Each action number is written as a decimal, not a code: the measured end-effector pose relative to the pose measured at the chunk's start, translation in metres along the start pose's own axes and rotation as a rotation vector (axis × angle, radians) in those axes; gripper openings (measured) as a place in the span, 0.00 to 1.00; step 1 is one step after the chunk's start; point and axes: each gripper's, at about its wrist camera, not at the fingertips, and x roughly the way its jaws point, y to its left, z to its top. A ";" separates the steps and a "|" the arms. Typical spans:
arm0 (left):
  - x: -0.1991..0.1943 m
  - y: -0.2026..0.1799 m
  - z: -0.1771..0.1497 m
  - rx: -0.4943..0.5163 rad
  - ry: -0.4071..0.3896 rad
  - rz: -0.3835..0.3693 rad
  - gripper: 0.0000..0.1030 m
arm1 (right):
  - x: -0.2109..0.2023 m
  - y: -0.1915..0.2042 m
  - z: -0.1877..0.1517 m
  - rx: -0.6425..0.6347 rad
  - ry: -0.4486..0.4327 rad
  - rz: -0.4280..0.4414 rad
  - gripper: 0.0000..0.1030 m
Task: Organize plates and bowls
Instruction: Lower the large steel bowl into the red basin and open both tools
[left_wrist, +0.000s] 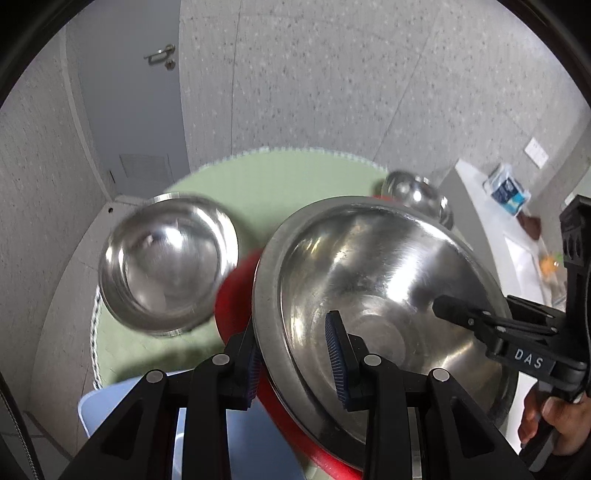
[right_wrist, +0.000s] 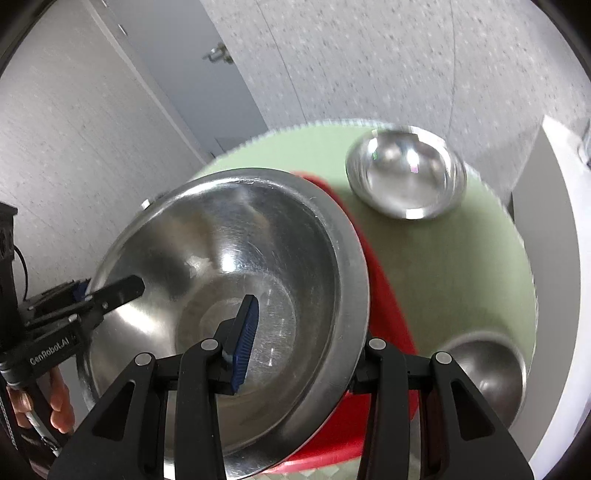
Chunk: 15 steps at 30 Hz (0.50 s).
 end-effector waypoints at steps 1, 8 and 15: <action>0.006 -0.003 0.004 -0.003 0.008 0.003 0.27 | 0.002 0.000 -0.005 0.000 0.004 -0.007 0.38; 0.022 -0.003 0.008 -0.011 0.032 -0.003 0.27 | 0.012 0.001 -0.016 -0.012 0.005 -0.065 0.39; 0.031 -0.001 0.008 -0.006 0.038 -0.035 0.33 | 0.013 0.001 -0.019 -0.015 0.000 -0.085 0.54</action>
